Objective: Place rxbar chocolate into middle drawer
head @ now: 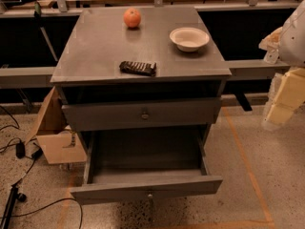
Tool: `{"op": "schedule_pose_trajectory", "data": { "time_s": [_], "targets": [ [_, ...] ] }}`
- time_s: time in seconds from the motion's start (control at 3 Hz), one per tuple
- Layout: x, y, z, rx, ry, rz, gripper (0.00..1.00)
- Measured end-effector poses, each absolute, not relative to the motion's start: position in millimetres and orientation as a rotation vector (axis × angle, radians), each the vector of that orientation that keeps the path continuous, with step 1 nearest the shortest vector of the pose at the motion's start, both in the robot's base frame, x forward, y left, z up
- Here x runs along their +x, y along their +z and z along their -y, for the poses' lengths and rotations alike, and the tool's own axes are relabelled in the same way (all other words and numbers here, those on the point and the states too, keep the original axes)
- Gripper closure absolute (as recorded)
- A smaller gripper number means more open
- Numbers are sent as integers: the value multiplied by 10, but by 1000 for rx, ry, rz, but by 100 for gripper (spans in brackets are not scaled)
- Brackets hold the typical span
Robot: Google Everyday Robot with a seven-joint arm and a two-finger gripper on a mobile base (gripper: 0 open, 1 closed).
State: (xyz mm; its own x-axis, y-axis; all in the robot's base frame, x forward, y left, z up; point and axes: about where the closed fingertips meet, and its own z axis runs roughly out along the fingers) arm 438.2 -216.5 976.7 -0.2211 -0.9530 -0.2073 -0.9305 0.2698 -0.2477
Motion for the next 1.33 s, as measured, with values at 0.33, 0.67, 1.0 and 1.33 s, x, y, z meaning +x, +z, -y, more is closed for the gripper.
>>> {"op": "schedule_pose_trajectory", "data": {
  "time_s": [0.33, 0.67, 1.0, 1.33],
  "targets": [
    [4393, 9786, 2151, -1715, -98, -2220, 0],
    [4567, 9757, 1905, -1713, -4, -2120, 0],
    [4911, 9685, 1450, -1689, 177, -1974, 0],
    [5264, 9645, 1101, -1623, 315, -1891, 0]
  ]
}}
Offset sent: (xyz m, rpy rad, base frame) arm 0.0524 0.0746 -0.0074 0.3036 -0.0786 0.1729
